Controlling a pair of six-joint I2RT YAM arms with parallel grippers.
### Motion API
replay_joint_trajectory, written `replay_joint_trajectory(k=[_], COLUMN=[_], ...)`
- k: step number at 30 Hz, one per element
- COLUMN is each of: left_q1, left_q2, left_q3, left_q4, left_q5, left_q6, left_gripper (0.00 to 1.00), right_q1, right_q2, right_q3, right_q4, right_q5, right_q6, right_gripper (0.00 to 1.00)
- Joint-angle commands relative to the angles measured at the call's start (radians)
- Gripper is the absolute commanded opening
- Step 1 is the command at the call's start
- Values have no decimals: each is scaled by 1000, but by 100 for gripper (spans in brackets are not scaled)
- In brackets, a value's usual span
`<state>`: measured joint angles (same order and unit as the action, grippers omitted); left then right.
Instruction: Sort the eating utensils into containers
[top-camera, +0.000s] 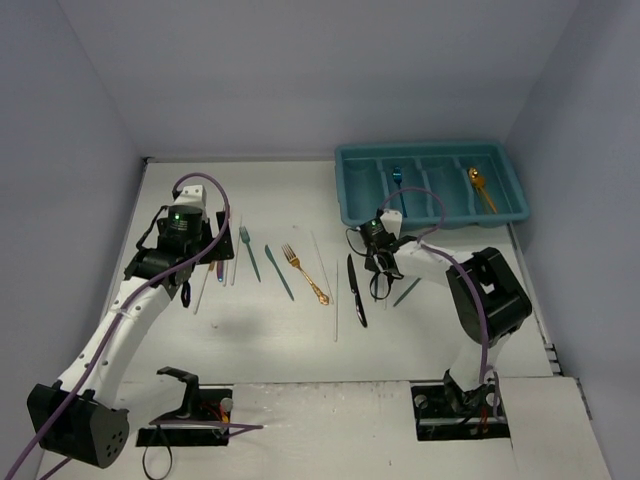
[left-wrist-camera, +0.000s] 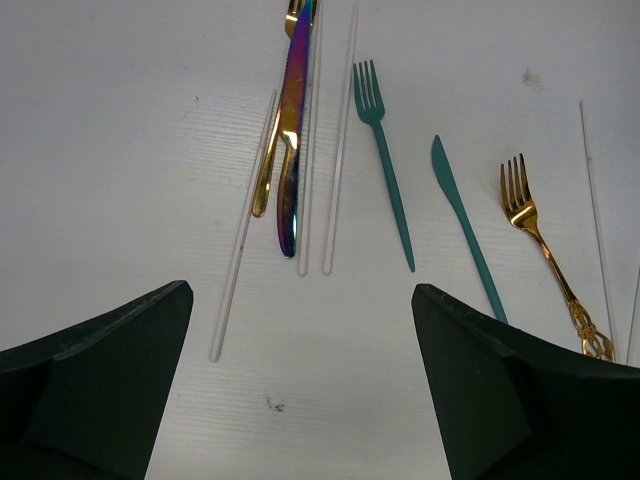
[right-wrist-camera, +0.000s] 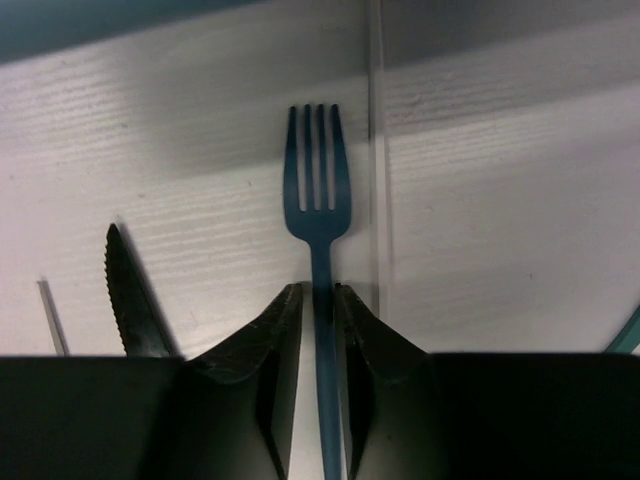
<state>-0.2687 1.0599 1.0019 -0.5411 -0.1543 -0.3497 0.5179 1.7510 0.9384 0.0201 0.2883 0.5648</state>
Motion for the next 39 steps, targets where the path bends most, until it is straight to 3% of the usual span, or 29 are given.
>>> replay_joint_trajectory(k=[1,4,15,22,29,39], left_q1=[-1,-1,-1,-1,-1,-2], left_q2=[-20,-20,-15,-12,-12,1], left_q3=[15,14,18,20,17,12], left_q4=[38,38,41,40,38,40], left_q5=[-10,-12,-4,-3,-15,-38], left_q6=[14,15,11,13,18,34], left_gripper=[90,90,90,90,90,90], right_q1=[-4,-2,149,98,-179,-316], right_q2=[41,50,-197,-278,-64,343], right_q3=[34,40,96,261,483,815], right_q4=[18,19,-71,-119,-83,-58], right_q5=[50,52,43,113,-18,-74], right_q6=[8,-10,-189,-374,-504,-556], right_gripper=[8,0,0,0,0,3])
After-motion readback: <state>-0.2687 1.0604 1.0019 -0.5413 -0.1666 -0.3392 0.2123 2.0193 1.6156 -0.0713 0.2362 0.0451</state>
